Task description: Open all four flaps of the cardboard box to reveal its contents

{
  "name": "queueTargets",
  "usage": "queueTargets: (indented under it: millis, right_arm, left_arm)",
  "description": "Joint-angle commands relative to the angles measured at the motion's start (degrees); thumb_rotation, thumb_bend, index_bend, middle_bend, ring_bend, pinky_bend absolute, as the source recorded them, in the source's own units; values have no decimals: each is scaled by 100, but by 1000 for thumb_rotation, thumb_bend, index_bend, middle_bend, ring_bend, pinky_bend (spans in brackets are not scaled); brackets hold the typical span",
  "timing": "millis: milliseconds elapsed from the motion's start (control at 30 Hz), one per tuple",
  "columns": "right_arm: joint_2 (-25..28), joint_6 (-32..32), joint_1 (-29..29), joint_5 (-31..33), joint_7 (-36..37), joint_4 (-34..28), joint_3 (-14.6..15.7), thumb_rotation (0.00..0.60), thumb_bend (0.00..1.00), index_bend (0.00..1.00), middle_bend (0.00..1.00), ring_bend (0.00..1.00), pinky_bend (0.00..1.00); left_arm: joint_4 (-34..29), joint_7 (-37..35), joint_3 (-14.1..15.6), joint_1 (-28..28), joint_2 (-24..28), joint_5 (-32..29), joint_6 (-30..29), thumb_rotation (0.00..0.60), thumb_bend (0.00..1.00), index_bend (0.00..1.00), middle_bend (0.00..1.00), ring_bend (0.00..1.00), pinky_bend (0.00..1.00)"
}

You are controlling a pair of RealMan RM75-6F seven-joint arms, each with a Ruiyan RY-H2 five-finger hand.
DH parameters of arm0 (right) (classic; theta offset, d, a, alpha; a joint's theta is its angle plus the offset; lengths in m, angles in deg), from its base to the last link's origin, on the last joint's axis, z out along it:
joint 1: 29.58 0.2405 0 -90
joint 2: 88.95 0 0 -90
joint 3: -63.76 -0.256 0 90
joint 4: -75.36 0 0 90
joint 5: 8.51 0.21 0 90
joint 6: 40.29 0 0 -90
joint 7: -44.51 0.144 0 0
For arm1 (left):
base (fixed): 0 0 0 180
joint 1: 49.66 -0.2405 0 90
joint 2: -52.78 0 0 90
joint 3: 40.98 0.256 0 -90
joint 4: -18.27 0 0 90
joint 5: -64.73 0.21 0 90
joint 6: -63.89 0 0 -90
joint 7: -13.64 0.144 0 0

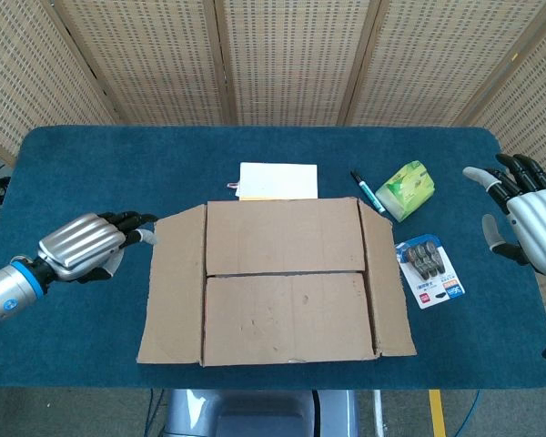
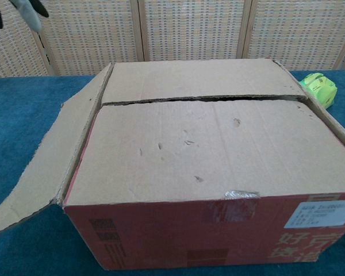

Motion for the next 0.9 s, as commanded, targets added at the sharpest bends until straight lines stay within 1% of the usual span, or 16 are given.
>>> queueTargets:
  millis: [33, 67, 133, 167, 267, 333, 433, 533, 700, 900]
  right_arm:
    - [-5, -46, -33, -25, 13, -1, 11, 600, 672, 123, 206, 0, 22]
    - [-10, -59, -44, -32, 18, 3, 16, 600, 672, 123, 206, 0, 22]
    - [-20, -76, -58, -45, 14, 19, 25, 600, 672, 122, 206, 0, 21]
    - [-26, -81, -63, -47, 9, 32, 28, 600, 672, 122, 206, 0, 21]
    - [-48, -100, -75, -49, 29, 65, 31, 600, 672, 122, 206, 0, 20]
    - [-60, -116, -86, -58, 53, 89, 35, 600, 672, 122, 206, 0, 18]
    - [-83, -128, -101, -63, 92, 137, 43, 600, 672, 122, 206, 0, 17]
    - [-110, -135, -109, -75, 137, 188, 50, 600, 672, 122, 206, 0, 17]
    - [-129, -156, -130, -115, 215, 248, 62, 600, 672, 122, 206, 0, 17]
    - [-135, -187, -161, -141, 295, 304, 76, 600, 672, 122, 206, 0, 17]
  left_arm:
    - [177, 1382, -411, -69, -813, -1206, 119, 579, 516, 68, 0, 0, 51]
    - [190, 1681, -451, -58, -971, -1443, 105, 572, 450, 41, 0, 0, 19]
    - [187, 2259, -497, -20, -1262, -1875, 69, 561, 366, 7, 0, 0, 0]
    - [177, 2433, -506, -1, -1360, -2015, 55, 557, 350, 3, 0, 0, 0]
    - [136, 3072, -524, 74, -1740, -2537, -66, 533, 264, 0, 0, 0, 0]
    - [81, 3493, -529, 105, -1965, -2886, -248, 520, 235, 0, 0, 0, 0]
    - [-29, 4065, -519, 135, -2289, -3328, -592, 501, 219, 0, 0, 0, 0]
    - [-157, 4506, -485, 191, -2544, -3691, -805, 497, 219, 0, 0, 0, 0]
    - [-268, 4949, -495, 267, -2907, -4088, -1139, 498, 219, 0, 0, 0, 0]
    - [-318, 5299, -513, 389, -3222, -4406, -1351, 497, 218, 0, 0, 0, 0]
